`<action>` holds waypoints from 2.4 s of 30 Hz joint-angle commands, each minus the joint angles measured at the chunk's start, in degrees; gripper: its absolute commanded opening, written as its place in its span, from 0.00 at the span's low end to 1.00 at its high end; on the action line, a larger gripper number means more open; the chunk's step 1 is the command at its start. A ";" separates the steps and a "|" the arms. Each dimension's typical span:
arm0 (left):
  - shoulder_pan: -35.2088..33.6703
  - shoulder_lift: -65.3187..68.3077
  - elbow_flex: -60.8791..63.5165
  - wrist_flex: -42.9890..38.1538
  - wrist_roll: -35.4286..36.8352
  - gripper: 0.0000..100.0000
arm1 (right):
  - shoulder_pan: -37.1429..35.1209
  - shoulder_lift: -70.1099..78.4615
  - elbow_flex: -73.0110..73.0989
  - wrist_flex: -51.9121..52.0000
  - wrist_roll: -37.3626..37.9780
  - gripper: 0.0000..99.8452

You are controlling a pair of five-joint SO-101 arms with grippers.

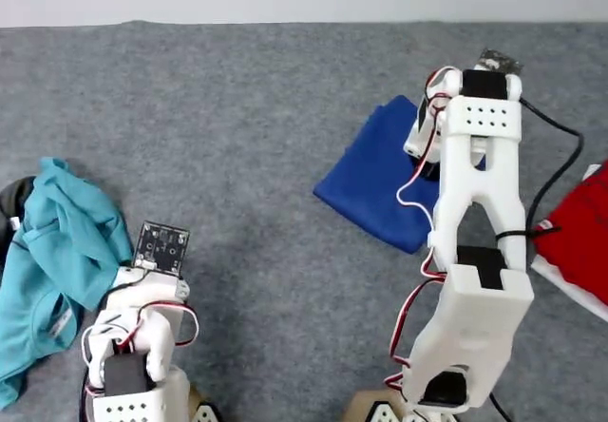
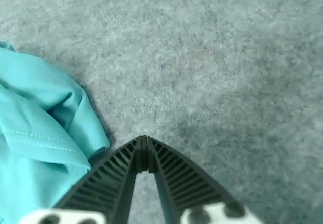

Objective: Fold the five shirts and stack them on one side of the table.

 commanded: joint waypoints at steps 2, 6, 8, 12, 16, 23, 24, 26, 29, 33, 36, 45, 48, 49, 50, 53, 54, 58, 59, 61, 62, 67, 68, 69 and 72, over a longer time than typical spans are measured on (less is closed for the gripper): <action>-0.09 -0.79 -0.31 0.88 -0.26 0.01 | 0.75 -0.40 -1.41 0.57 -0.26 0.01; -0.09 -0.79 -0.31 6.42 10.02 0.01 | 0.48 -0.40 -1.41 1.80 -0.26 0.01; -0.09 -0.79 -0.31 7.91 18.73 0.01 | 0.57 -0.40 -1.41 2.68 -0.26 0.01; -0.09 -0.79 -0.31 7.91 31.65 0.01 | 0.84 -0.48 -1.41 4.09 -0.26 0.01; -0.09 -0.79 -0.31 7.91 33.49 0.01 | 0.66 -0.92 -1.41 4.62 -0.26 0.01; -0.09 -0.79 -0.31 7.91 33.49 0.01 | 0.40 -0.84 -1.41 5.93 -0.26 0.01; -0.09 -0.79 -0.31 7.91 33.49 0.01 | 0.40 -0.84 -1.41 5.76 -0.26 0.01; -0.09 -0.79 -0.31 7.91 33.49 0.01 | 0.40 -0.75 -1.49 5.67 -0.26 0.01; -0.09 -0.79 -0.31 7.91 33.49 0.01 | 0.66 -0.48 -1.49 6.02 -0.26 0.01; -0.09 -0.79 -0.31 7.91 33.49 0.01 | 0.84 -0.92 -1.41 6.20 -0.26 0.01; -0.09 -0.79 -0.31 7.91 33.49 0.01 | 0.66 -1.01 -1.41 6.20 -0.26 0.01; -0.09 -0.79 -0.31 7.91 33.49 0.01 | 0.75 -0.57 -1.41 6.20 -0.18 0.01; -0.09 -0.79 -0.31 7.91 33.49 0.01 | 0.75 -0.57 -1.41 6.20 -0.18 0.01; -0.09 -0.79 -0.31 7.91 33.49 0.01 | 0.66 -0.57 -1.41 6.20 -0.18 0.01; -0.09 -0.79 -0.31 7.91 33.49 0.01 | 0.57 -0.57 -1.41 6.20 -0.18 0.01; -0.09 -0.79 -0.31 7.91 33.49 0.01 | 0.40 -0.48 -1.32 6.20 -0.18 0.01; -0.09 -0.79 -0.31 7.91 33.49 0.01 | 0.40 -0.48 -1.32 6.20 -0.18 0.01; -0.09 -0.79 -0.31 7.91 33.49 0.01 | 0.48 -0.48 -1.32 6.20 -0.18 0.01; -0.09 -0.79 -0.31 7.91 33.49 0.01 | 0.57 -0.48 -1.32 6.20 -0.18 0.01; -0.09 -0.79 -0.31 7.91 33.49 0.01 | 0.66 -0.48 -1.32 6.20 -0.18 0.01; -0.09 -0.79 -0.31 7.91 33.49 0.01 | 0.66 -0.48 -1.32 6.20 -0.18 0.01; -0.09 -0.79 -0.31 7.91 33.49 0.01 | 0.57 -0.48 -1.32 6.20 -0.18 0.01; -0.09 -0.79 -0.31 7.91 33.49 0.01 | 0.48 -0.48 -1.32 6.20 -0.18 0.01; -0.09 -0.79 -0.31 7.91 33.49 0.01 | 0.40 -0.48 -1.32 6.20 -0.18 0.01; -0.09 -0.79 -0.31 7.91 33.49 0.01 | 0.40 -0.48 -1.23 6.20 -0.18 0.01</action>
